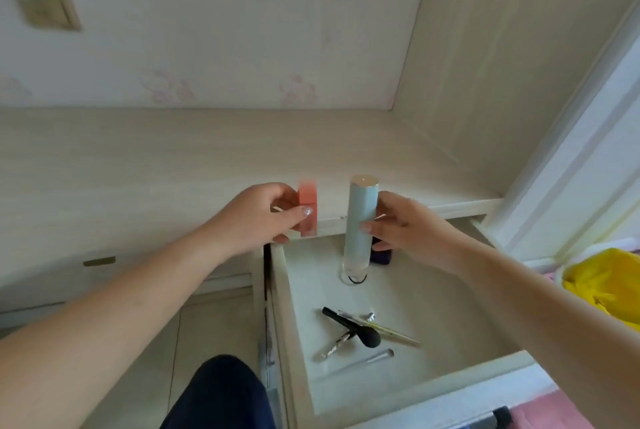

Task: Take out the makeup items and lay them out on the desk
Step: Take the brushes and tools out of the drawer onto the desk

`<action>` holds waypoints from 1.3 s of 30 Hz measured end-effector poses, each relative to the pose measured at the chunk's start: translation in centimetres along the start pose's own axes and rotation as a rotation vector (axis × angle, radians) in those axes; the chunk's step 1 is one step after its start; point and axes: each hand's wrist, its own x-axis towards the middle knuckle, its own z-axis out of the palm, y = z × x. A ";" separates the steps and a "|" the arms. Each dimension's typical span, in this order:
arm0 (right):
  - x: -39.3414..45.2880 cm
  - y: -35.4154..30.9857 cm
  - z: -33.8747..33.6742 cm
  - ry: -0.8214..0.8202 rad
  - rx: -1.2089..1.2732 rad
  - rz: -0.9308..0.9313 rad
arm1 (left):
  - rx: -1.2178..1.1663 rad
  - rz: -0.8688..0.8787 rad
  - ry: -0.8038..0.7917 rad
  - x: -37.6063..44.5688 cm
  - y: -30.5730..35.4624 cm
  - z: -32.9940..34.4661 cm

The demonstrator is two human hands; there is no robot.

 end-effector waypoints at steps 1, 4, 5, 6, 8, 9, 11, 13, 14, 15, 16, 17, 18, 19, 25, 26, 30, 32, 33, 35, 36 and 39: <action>0.8 -1.6 0.4 0.013 0.040 -0.035 | -0.015 -0.007 0.055 -0.2 -0.1 -1.3; 4.0 -5.9 2.2 0.017 0.092 -0.124 | -0.012 -0.025 0.184 -1.2 -0.6 -5.9; 5.1 -7.2 2.9 0.015 0.093 -0.146 | -0.003 -0.035 0.222 -1.5 -0.9 -7.5; 6.0 -8.3 3.6 0.014 0.086 -0.157 | 0.003 -0.049 0.258 -1.9 -1.4 -8.7; 8.5 -10.7 5.4 0.006 0.087 -0.187 | 0.012 -0.069 0.340 -2.6 -2.9 -12.3; 9.4 -11.7 6.2 0.002 0.095 -0.198 | 0.018 -0.089 0.367 -2.8 -3.5 -13.7; 11.7 -13.5 8.1 -0.008 0.106 -0.216 | 0.045 -0.116 0.427 -3.2 -5.2 -16.9; 14.7 -15.3 10.6 -0.003 0.123 -0.222 | 0.062 -0.144 0.484 -3.4 -7.1 -20.5; 16.2 -16.3 11.9 -0.005 0.141 -0.238 | 0.071 -0.157 0.520 -3.3 -7.9 -22.4; 17.3 -17.0 12.9 -0.013 0.153 -0.244 | 0.062 -0.164 0.566 -3.0 -8.9 -23.5; 19.9 -18.4 14.9 -0.036 0.168 -0.258 | 0.051 -0.180 0.635 -3.0 -10.5 -26.0; 21.5 -19.0 16.2 -0.039 0.189 -0.254 | 0.035 -0.184 0.675 -2.8 -11.7 -27.2; 21.9 -19.3 16.8 -0.025 0.221 -0.245 | 0.018 -0.199 0.695 -2.5 -12.4 -27.5; 22.7 -19.5 17.6 -0.020 0.244 -0.238 | 0.014 -0.215 0.715 -2.2 -13.3 -28.0; 29.2 -20.6 23.2 0.008 0.195 -0.227 | -0.041 -0.243 0.808 0.0 -19.4 -30.9; 30.1 -20.6 23.8 0.005 0.186 -0.231 | -0.040 -0.244 0.819 0.4 -20.0 -31.0; 33.2 -20.8 25.8 -0.002 0.181 -0.228 | 0.062 -0.241 0.817 2.2 -21.7 -31.8; 34.5 -21.1 26.6 -0.005 0.185 -0.224 | 0.145 -0.234 0.810 3.3 -22.4 -32.5; 34.9 -21.4 27.0 -0.004 0.177 -0.224 | 0.183 -0.234 0.804 3.5 -22.6 -32.7; 35.9 -21.7 27.7 -0.003 0.159 -0.230 | 0.238 -0.247 0.795 4.4 -23.3 -33.4; 36.4 -21.9 28.0 -0.003 0.153 -0.229 | 0.266 -0.261 0.791 4.8 -23.6 -33.8; 37.5 -22.3 28.5 -0.004 0.125 -0.226 | 0.308 -0.293 0.796 5.5 -24.1 -34.5</action>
